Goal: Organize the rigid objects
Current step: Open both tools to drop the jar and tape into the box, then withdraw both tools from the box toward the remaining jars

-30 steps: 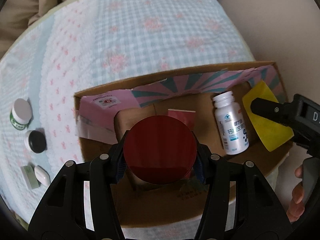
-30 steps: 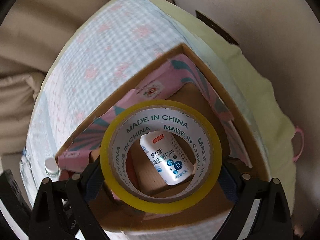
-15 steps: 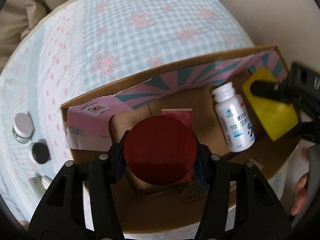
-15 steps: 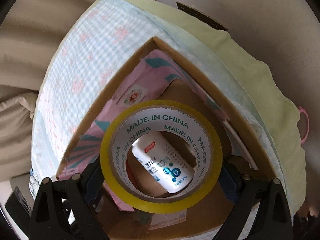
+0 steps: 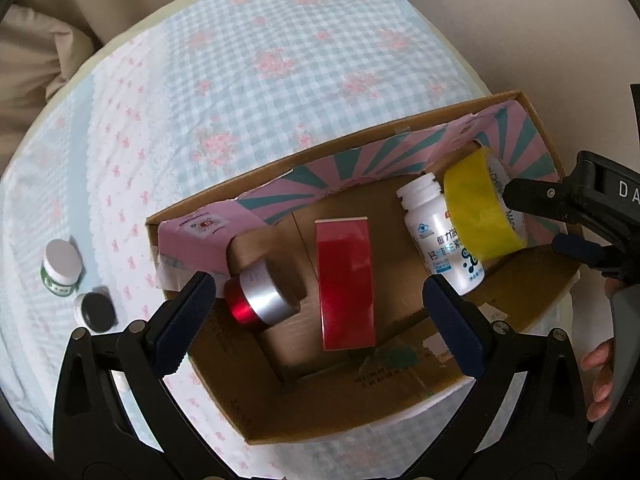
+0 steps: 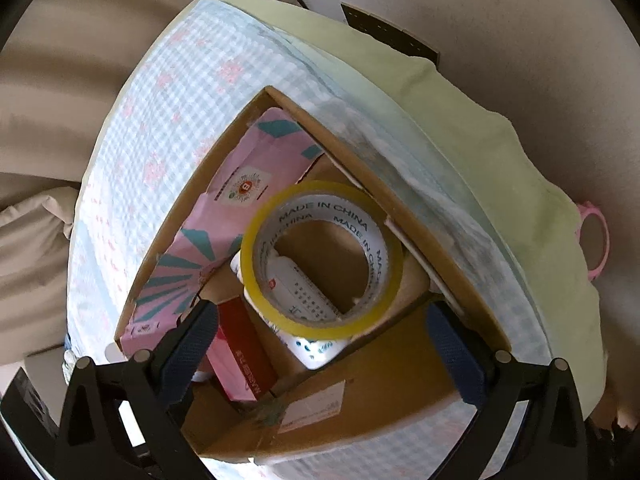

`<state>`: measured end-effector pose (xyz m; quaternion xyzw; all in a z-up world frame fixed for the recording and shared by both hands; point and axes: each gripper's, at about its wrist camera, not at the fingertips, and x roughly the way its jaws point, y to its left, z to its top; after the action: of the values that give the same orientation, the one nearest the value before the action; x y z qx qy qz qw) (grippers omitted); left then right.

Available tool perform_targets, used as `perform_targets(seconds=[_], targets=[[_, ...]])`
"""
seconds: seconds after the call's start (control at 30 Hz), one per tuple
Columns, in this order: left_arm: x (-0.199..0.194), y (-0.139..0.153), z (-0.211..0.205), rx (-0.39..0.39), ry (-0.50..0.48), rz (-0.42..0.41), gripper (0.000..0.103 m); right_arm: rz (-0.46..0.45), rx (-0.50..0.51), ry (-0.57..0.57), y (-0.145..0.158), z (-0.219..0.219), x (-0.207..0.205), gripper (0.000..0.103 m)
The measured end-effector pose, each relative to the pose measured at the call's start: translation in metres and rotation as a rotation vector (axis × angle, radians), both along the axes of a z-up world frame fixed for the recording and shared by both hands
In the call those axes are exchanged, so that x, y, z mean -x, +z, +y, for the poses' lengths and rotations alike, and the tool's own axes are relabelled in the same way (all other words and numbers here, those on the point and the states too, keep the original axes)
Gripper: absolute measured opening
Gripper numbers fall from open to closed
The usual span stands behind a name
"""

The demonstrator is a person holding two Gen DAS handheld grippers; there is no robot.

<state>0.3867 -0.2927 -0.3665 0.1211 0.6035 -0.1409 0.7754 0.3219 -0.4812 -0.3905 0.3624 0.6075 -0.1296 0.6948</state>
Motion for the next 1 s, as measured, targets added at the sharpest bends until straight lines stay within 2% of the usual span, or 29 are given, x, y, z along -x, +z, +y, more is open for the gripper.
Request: perform_targets(seconds=[0.2, 0.4, 0.67, 0.87, 1.0], targets=[[0.010, 0.017, 0.000, 0.012, -0.008, -0.017, 0.103, -0.022, 0.002, 0.009, 0.013, 0.004, 0.005, 0.103], [0.027, 0.045, 0.003, 0.040, -0.010, -0.043, 0.103, -0.071, 0.042, 0.021, 0.044, 0.008, 0.018, 0.103], [0.071, 0.112, 0.032, 0.083, 0.004, -0.129, 0.103, -0.178, 0.193, 0.077, 0.118, 0.028, 0.059, 0.103], [0.109, 0.174, 0.077, 0.108, 0.060, -0.211, 0.103, -0.280, 0.312, 0.156, 0.187, 0.061, 0.086, 0.103], [0.139, 0.211, 0.120, 0.153, 0.128, -0.270, 0.103, -0.334, 0.364, 0.212, 0.222, 0.087, 0.101, 0.103]])
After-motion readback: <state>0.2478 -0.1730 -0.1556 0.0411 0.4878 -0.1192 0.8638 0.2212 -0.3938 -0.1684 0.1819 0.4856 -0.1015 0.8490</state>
